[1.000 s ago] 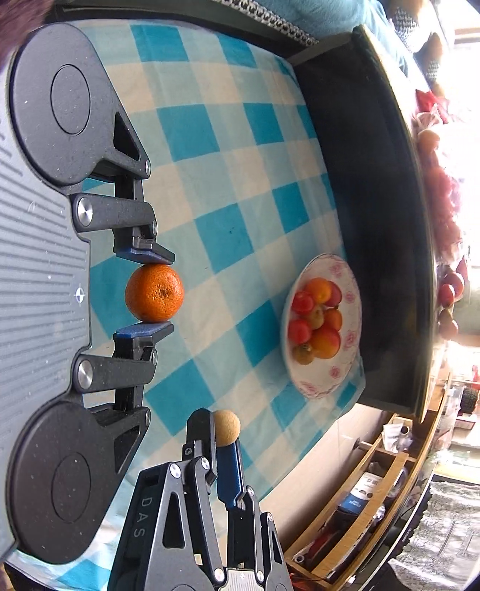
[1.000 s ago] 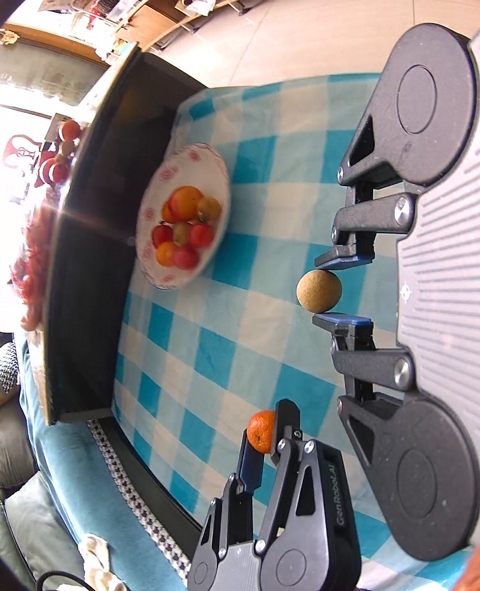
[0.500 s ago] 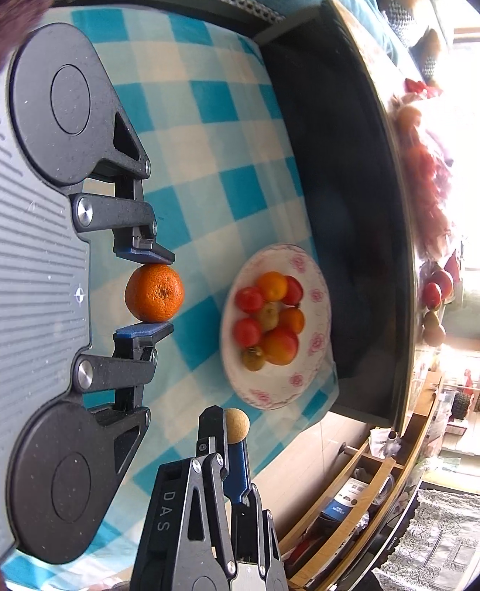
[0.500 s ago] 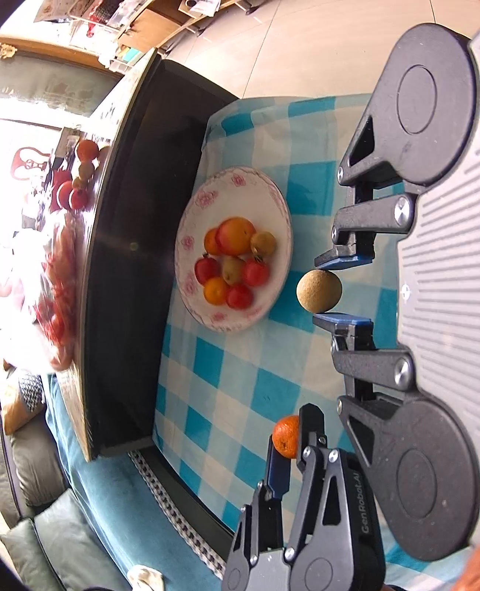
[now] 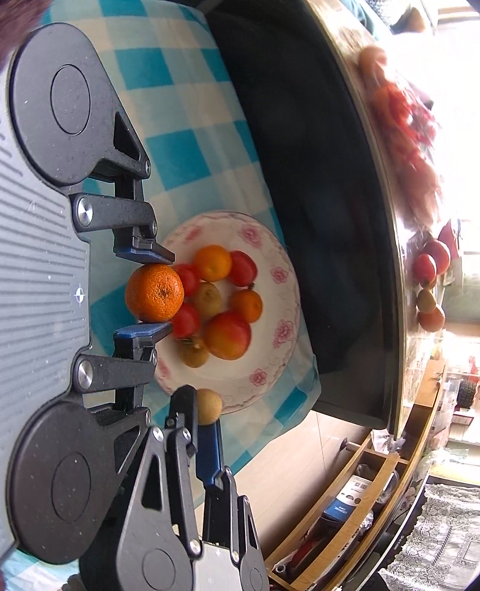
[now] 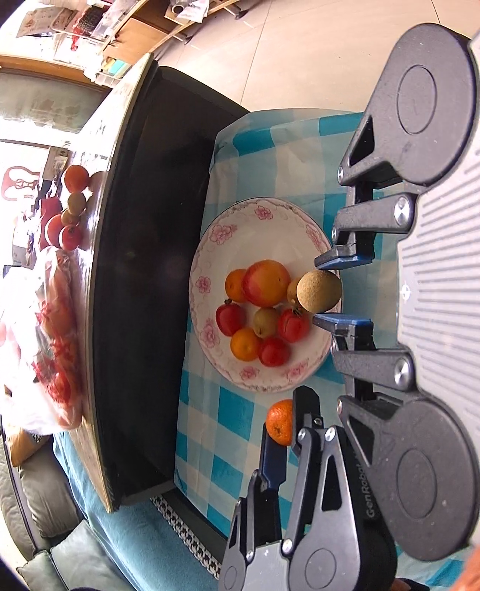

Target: Organize fruits

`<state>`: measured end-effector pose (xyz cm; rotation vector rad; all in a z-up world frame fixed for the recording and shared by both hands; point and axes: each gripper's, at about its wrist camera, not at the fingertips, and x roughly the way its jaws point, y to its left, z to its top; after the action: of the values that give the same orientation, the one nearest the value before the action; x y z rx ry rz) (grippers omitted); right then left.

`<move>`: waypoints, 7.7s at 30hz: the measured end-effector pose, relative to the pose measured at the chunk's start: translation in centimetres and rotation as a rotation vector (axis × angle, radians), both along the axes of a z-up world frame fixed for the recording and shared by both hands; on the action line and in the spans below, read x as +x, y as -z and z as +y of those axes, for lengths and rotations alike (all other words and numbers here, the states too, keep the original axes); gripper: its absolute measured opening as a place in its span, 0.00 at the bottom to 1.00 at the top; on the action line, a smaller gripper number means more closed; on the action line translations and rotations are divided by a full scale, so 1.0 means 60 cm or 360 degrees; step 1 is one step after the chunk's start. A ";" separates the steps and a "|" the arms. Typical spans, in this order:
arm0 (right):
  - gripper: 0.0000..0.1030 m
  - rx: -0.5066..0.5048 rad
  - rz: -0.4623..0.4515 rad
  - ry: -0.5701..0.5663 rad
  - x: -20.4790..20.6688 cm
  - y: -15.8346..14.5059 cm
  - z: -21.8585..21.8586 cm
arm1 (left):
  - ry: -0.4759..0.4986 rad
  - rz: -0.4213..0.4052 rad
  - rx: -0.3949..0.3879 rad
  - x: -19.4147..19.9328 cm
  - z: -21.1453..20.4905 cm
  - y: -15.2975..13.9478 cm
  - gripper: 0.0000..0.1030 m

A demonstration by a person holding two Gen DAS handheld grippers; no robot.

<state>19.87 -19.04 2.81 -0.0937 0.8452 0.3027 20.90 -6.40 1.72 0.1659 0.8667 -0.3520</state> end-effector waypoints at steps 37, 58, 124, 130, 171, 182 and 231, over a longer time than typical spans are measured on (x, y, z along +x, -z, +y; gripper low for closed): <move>0.28 0.0095 0.0028 0.0057 0.145 0.043 -0.036 | -0.0009 -0.0039 0.0109 0.101 -0.038 0.026 0.39; 0.29 0.0092 0.0040 0.0048 0.148 0.047 -0.039 | -0.0017 -0.0036 0.0161 0.098 -0.044 0.026 0.46; 0.37 0.0083 0.0019 0.0156 0.033 0.000 -0.039 | -0.0254 -0.0094 0.0109 -0.007 -0.004 -0.024 0.89; 0.37 0.0102 0.0013 0.0170 0.013 -0.008 -0.040 | -0.0312 -0.0108 0.0034 -0.030 0.013 -0.029 0.94; 0.44 0.0110 0.0023 0.0111 -0.167 -0.024 0.003 | -0.0425 -0.0152 -0.0024 -0.196 0.075 -0.027 1.00; 0.44 0.0151 0.0037 0.0121 -0.211 -0.025 0.005 | -0.0458 -0.0165 -0.0002 -0.238 0.082 -0.031 1.00; 0.45 0.0203 0.0063 0.0077 -0.283 -0.023 0.032 | -0.0547 -0.0136 -0.0007 -0.292 0.099 -0.023 1.00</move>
<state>2.92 -17.14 4.20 0.0517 0.8642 0.3132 3.38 -0.43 3.11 0.0255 0.7929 -0.0253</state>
